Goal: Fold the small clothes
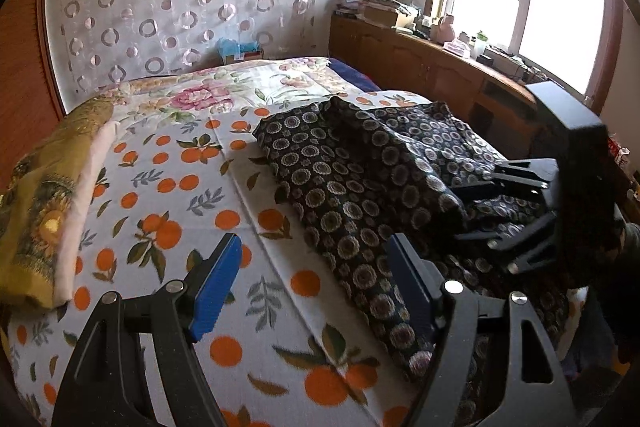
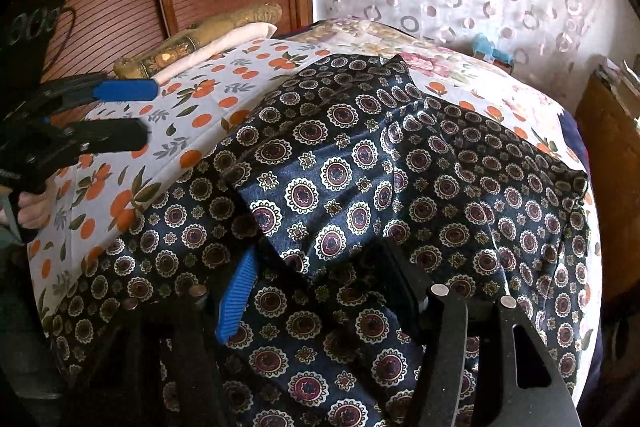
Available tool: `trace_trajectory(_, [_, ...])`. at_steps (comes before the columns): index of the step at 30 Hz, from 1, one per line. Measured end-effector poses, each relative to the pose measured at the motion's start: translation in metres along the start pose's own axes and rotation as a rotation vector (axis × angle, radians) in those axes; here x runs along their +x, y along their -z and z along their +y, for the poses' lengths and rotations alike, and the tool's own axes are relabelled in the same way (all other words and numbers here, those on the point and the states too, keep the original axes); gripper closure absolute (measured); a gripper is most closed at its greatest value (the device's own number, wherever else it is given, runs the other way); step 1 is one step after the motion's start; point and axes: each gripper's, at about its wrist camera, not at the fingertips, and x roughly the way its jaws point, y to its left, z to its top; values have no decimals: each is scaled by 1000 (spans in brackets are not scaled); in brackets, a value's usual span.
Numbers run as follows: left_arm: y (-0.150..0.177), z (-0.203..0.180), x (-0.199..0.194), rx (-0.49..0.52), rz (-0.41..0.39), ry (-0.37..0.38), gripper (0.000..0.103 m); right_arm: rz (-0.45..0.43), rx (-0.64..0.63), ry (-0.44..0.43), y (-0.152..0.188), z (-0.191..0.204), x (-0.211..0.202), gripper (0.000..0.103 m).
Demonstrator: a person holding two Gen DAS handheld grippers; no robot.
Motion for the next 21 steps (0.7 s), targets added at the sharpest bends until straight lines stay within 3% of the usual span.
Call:
trace_trajectory(3, [-3, 2, 8, -4, 11, 5, 27, 1, -5, 17, 0, 7, -5, 46])
trace_trajectory(4, [-4, 3, 11, -7, 16, 5, 27, 0, -6, 18, 0, 8, -5, 57])
trace_trajectory(6, [-4, 3, 15, -4, 25, 5, 27, -4, 0, 7, 0, 7, -6, 64])
trace_trajectory(8, [-4, 1, 17, 4, 31, 10, 27, -9, 17, 2, 1, 3, -7, 80])
trace_trajectory(11, [-3, 2, 21, 4, 42, 19, 27, -10, 50, -15, 1, -2, -9, 94])
trace_trajectory(15, [-2, 3, 26, -2, 54, 22, 27, -59, 80, 30, -7, -15, -25, 96])
trace_trajectory(21, [-2, 3, 33, -4, 76, 32, 27, -140, 188, 122, -22, -68, -50, 97])
